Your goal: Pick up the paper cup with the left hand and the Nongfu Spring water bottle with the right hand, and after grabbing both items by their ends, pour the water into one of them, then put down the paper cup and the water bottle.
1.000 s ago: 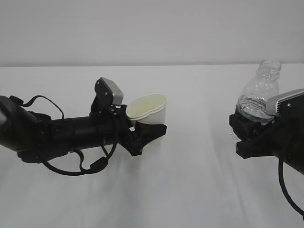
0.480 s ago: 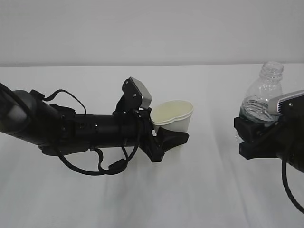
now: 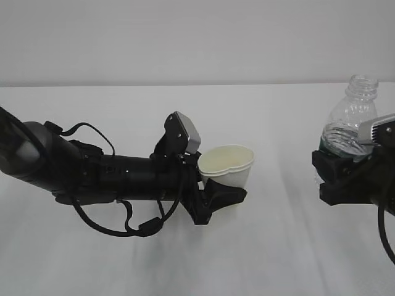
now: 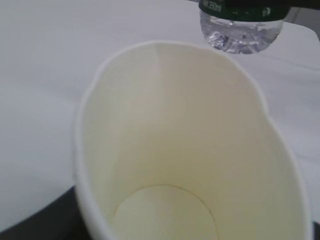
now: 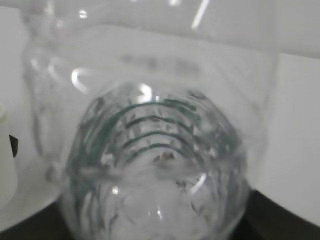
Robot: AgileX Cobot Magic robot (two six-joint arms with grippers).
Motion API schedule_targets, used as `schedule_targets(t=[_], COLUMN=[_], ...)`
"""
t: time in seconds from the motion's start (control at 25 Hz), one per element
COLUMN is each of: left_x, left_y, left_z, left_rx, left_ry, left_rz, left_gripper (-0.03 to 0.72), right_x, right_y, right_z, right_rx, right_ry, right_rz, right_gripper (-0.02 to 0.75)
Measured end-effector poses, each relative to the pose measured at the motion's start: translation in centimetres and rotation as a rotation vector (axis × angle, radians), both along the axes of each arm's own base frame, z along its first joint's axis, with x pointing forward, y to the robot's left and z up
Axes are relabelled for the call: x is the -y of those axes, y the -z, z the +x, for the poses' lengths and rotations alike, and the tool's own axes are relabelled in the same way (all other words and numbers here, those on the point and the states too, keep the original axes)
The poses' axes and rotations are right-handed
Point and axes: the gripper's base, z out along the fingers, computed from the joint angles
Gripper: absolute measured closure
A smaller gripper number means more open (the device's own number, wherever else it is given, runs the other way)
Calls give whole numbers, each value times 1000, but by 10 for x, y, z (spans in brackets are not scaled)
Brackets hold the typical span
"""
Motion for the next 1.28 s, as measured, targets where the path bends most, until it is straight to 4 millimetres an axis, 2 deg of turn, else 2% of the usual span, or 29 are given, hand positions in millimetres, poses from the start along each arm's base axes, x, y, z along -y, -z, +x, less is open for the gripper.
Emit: schedule_targets(t=[0.36, 0.76, 1.28], left_x=[3, 29, 37], left_y=[-2, 1, -7], left_z=[-6, -29, -19], left_rx=[2, 17, 67], left_ry=[65, 152, 140], left_rz=[-54, -20, -9], left_gripper=[262, 262, 263], right_x=[2, 3, 4], right_y=[-7, -7, -5], right_z=[-6, -9, -10], right_rx=[-23, -34, -31], right_ry=[0, -17, -64], right_rz=[-27, -78, -196], right_gripper=[341, 341, 341])
